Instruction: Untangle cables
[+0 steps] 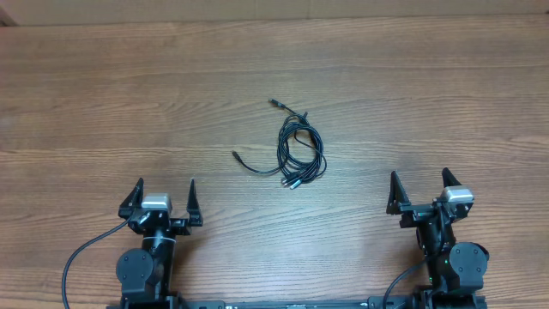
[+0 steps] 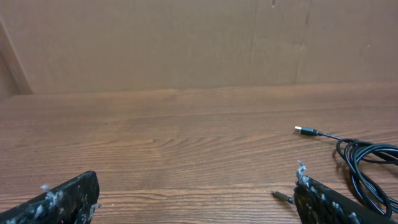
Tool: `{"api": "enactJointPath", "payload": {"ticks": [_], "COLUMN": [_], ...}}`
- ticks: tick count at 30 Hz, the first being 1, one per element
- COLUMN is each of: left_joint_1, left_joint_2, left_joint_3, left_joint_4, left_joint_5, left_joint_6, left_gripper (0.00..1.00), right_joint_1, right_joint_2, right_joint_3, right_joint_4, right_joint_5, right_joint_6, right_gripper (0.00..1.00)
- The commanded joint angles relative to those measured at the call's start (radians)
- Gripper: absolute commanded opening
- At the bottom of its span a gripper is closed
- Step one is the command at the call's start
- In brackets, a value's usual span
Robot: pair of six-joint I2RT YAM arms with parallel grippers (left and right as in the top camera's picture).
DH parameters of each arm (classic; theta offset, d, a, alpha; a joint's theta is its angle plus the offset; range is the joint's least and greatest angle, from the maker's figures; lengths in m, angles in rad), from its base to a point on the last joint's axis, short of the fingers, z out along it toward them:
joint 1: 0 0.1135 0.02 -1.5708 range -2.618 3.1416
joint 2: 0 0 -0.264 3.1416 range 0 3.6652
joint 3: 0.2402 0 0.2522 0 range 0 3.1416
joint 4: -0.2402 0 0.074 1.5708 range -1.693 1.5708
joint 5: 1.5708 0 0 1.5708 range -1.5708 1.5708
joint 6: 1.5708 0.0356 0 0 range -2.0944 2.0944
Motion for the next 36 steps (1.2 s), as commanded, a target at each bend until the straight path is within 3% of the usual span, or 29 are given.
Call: {"api": "enactJointPath", "payload": {"ticks": [1,20,31,36], "left_joint_1": [0.010,0.010,0.010,0.010], "left_joint_2": [-0.008,-0.008,-0.008,-0.007], "left_joint_3": [-0.004,-0.004,0.013,0.061], "left_joint_4": [-0.003,-0.002,-0.018,-0.092], "left_joint_5": [0.015,0.015,0.016,0.016], "left_joint_6": [-0.017,-0.018,-0.117,-0.118], "left_gripper": [1.00,1.00,1.00,1.00], "right_joint_1": [0.005,0.005,0.005,0.005], "right_joint_2": [-0.009,-0.009,-0.009,-0.009], "right_joint_3": [-0.011,-0.011,0.019,0.067], "right_joint_4": [0.005,0.017,-0.006,-0.072], "right_joint_5": [0.002,0.001,0.008,0.027], "right_joint_6": [-0.005,-0.005,-0.004,-0.004], "right_gripper": [1.00,1.00,1.00,1.00]}}
